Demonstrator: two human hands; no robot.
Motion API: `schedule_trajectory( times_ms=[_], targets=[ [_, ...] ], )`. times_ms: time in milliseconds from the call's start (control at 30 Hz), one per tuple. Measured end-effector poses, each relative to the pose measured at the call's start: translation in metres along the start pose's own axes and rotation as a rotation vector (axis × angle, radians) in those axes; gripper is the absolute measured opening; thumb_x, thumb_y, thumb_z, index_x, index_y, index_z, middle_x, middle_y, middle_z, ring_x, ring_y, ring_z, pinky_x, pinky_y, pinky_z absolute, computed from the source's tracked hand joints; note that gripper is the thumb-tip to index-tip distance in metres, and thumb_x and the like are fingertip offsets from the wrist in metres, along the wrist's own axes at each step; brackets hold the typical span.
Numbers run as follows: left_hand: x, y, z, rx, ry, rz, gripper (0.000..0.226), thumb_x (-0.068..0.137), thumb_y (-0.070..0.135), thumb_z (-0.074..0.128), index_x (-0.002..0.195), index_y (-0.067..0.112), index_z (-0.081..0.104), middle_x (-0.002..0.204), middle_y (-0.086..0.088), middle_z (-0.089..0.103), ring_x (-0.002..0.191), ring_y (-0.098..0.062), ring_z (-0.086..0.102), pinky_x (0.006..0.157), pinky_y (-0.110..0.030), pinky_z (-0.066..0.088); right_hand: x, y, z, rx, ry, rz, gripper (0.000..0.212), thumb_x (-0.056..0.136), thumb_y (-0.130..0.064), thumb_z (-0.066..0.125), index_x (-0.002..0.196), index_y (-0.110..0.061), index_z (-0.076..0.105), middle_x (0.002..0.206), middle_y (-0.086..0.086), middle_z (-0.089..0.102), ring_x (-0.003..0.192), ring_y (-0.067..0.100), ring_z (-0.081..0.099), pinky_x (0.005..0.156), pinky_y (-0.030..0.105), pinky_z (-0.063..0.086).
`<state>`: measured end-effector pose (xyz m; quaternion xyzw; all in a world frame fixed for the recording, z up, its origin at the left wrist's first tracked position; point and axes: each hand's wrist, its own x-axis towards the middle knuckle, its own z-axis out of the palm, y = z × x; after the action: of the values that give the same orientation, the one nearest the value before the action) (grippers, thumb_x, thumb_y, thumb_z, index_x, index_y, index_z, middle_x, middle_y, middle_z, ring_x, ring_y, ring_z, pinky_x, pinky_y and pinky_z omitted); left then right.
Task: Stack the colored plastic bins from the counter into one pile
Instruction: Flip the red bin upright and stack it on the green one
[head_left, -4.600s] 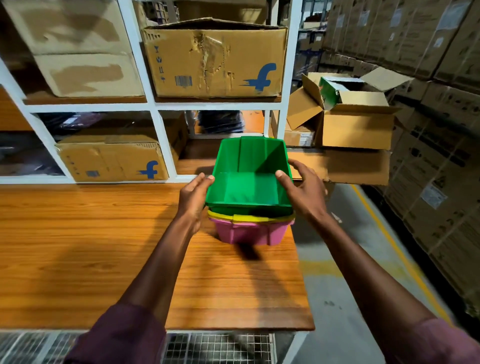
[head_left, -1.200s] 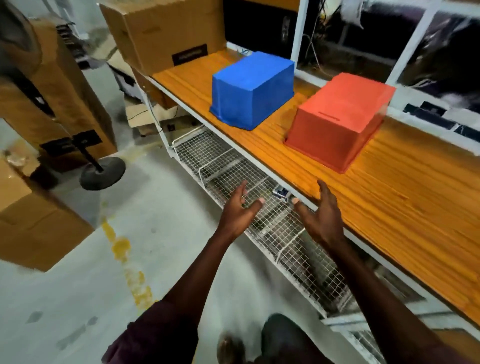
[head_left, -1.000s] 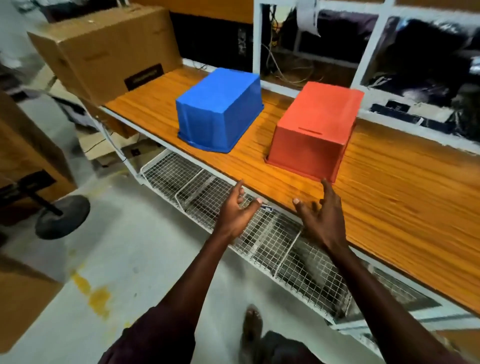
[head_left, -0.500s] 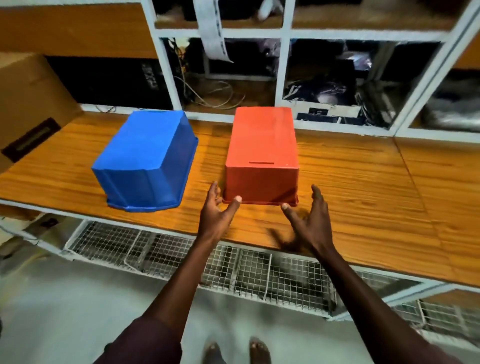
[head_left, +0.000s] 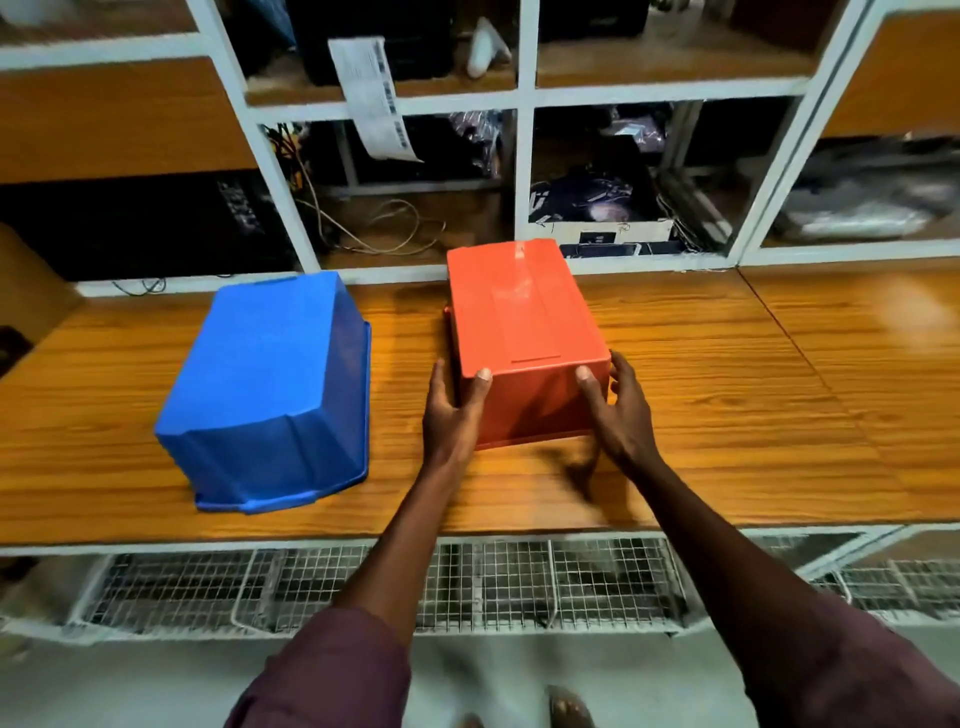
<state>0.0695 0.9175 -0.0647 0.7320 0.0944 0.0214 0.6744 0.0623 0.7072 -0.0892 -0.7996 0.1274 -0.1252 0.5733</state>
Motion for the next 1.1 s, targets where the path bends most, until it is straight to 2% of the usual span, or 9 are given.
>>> schedule_trajectory(
  times_ms=[167, 267, 333, 534, 667, 734, 800, 900, 1100],
  targets=[
    [0.018, 0.007, 0.014, -0.063, -0.020, 0.009, 0.092, 0.082, 0.066, 0.065, 0.158, 0.027, 0.029, 0.154, 0.001, 0.048, 0.136, -0.016, 0.050, 0.111, -0.038, 0.045, 0.016, 0.000, 0.004, 0.099, -0.012, 0.035, 0.104, 0.074, -0.084, 0.053, 0.157, -0.022, 0.041, 0.153, 0.009, 0.053, 0.137, 0.026, 0.053, 0.108, 0.044, 0.050],
    [0.023, 0.003, 0.023, -0.082, 0.008, 0.045, 0.067, 0.094, 0.050, 0.063, 0.154, 0.029, 0.040, 0.140, 0.005, 0.059, 0.123, -0.012, 0.059, 0.095, -0.023, 0.049, 0.022, 0.003, 0.005, 0.156, -0.035, 0.056, 0.099, 0.077, -0.080, 0.055, 0.156, -0.023, 0.043, 0.152, 0.008, 0.054, 0.135, 0.025, 0.055, 0.094, 0.027, 0.049],
    [0.026, 0.003, 0.027, -0.107, 0.020, 0.046, 0.065, 0.097, 0.044, 0.062, 0.154, 0.028, 0.039, 0.140, 0.005, 0.059, 0.121, -0.011, 0.058, 0.092, -0.018, 0.046, 0.025, 0.003, 0.005, 0.181, -0.059, 0.052, 0.093, 0.079, -0.078, 0.056, 0.155, -0.026, 0.044, 0.148, 0.004, 0.058, 0.130, 0.022, 0.058, 0.087, 0.020, 0.048],
    [0.032, -0.006, 0.034, -0.133, 0.058, 0.012, 0.081, 0.084, 0.058, 0.066, 0.154, 0.029, 0.039, 0.143, 0.004, 0.059, 0.126, -0.013, 0.058, 0.108, -0.036, 0.048, 0.026, 0.006, 0.008, 0.256, -0.083, 0.029, 0.081, 0.080, -0.077, 0.057, 0.148, -0.034, 0.054, 0.134, -0.006, 0.068, 0.122, 0.013, 0.063, 0.095, 0.030, 0.052],
    [0.033, -0.006, 0.037, -0.200, 0.078, 0.010, 0.065, 0.093, 0.046, 0.066, 0.152, 0.025, 0.045, 0.143, 0.002, 0.059, 0.130, -0.015, 0.056, 0.111, -0.039, 0.045, 0.027, -0.009, 0.001, 0.231, -0.069, -0.014, 0.079, 0.080, -0.077, 0.058, 0.146, -0.034, 0.057, 0.128, -0.011, 0.070, 0.116, 0.003, 0.065, 0.084, 0.019, 0.053],
    [0.031, -0.004, 0.038, -0.264, 0.093, -0.008, 0.071, 0.084, 0.057, 0.069, 0.146, 0.027, 0.052, 0.138, 0.003, 0.064, 0.127, -0.016, 0.059, 0.111, -0.045, 0.046, 0.030, -0.017, -0.004, 0.181, -0.067, -0.033, 0.088, 0.077, -0.084, 0.058, 0.150, -0.034, 0.053, 0.136, -0.007, 0.068, 0.120, 0.008, 0.065, 0.091, 0.024, 0.057],
    [0.029, -0.003, 0.041, -0.351, 0.106, -0.042, 0.074, 0.076, 0.064, 0.071, 0.139, 0.029, 0.059, 0.132, 0.002, 0.068, 0.123, -0.020, 0.063, 0.108, -0.051, 0.048, 0.032, -0.027, -0.011, 0.095, -0.057, -0.043, 0.100, 0.070, -0.094, 0.056, 0.153, -0.038, 0.047, 0.144, -0.003, 0.063, 0.126, 0.016, 0.063, 0.102, 0.040, 0.056],
    [0.022, 0.000, 0.048, -0.539, 0.108, -0.102, 0.067, 0.076, 0.057, 0.074, 0.133, 0.024, 0.063, 0.128, -0.006, 0.070, 0.119, -0.027, 0.066, 0.104, -0.057, 0.049, 0.034, -0.049, -0.021, -0.119, -0.011, -0.101, 0.105, 0.066, -0.101, 0.048, 0.154, -0.044, 0.041, 0.155, -0.005, 0.054, 0.136, 0.022, 0.055, 0.109, 0.056, 0.048],
    [0.002, 0.002, 0.059, -0.737, 0.036, -0.237, 0.048, 0.095, 0.041, 0.059, 0.134, 0.013, 0.060, 0.129, -0.019, 0.068, 0.117, -0.034, 0.064, 0.107, -0.058, 0.045, 0.022, -0.089, -0.036, -0.548, 0.044, -0.257, 0.104, 0.066, -0.104, 0.034, 0.153, -0.047, 0.041, 0.160, -0.008, 0.045, 0.145, 0.026, 0.043, 0.106, 0.064, 0.043]
  ],
)
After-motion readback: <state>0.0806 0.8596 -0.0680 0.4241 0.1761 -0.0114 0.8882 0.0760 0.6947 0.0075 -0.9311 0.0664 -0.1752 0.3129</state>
